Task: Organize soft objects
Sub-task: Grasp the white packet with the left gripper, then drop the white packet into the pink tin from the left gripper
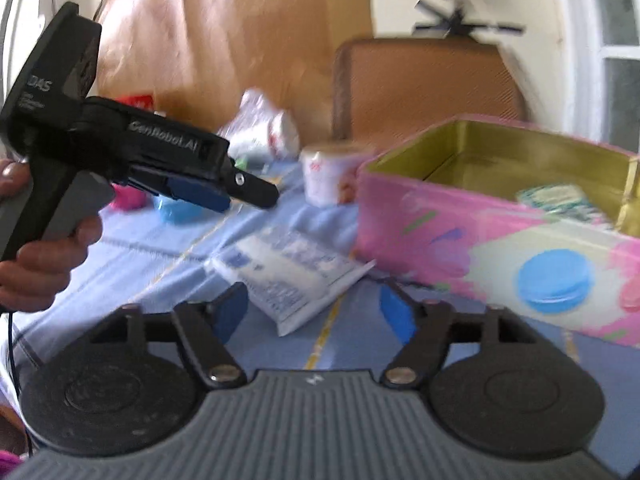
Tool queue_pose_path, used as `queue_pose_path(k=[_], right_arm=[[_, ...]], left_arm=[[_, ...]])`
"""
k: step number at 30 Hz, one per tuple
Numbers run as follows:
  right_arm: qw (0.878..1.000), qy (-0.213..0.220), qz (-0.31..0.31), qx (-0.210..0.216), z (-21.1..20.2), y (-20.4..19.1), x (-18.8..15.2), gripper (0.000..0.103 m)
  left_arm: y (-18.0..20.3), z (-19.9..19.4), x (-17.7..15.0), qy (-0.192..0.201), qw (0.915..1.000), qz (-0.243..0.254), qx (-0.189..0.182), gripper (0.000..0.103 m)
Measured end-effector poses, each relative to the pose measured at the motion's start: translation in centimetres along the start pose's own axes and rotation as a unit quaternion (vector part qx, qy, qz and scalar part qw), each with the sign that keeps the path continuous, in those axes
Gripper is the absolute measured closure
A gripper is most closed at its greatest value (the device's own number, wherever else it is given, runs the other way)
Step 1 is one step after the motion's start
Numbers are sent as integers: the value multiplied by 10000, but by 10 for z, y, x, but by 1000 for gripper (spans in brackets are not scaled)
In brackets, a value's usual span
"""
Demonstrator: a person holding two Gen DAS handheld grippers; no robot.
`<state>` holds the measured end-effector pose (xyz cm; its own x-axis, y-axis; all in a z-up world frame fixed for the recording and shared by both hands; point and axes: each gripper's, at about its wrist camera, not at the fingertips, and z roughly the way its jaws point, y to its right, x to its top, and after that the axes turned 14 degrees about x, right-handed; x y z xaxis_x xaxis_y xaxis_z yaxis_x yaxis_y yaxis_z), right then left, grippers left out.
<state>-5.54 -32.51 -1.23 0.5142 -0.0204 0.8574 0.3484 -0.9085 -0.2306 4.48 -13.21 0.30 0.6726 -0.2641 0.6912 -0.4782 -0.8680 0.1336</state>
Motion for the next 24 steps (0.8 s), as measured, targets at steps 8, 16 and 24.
queue_pose_path(k=[8, 16, 24], right_arm=[[9970, 35, -674, -386, 23, -33, -1, 40], [9804, 1176, -1065, -1165, -25, -31, 29, 39], [9624, 802, -197, -2588, -19, 46, 44, 36]], left_arm=[[21, -25, -15, 340, 9991, 255, 9, 54], [81, -45, 47, 1222, 9891, 785, -252, 54], [122, 15, 73, 944, 9920, 821, -182, 51]])
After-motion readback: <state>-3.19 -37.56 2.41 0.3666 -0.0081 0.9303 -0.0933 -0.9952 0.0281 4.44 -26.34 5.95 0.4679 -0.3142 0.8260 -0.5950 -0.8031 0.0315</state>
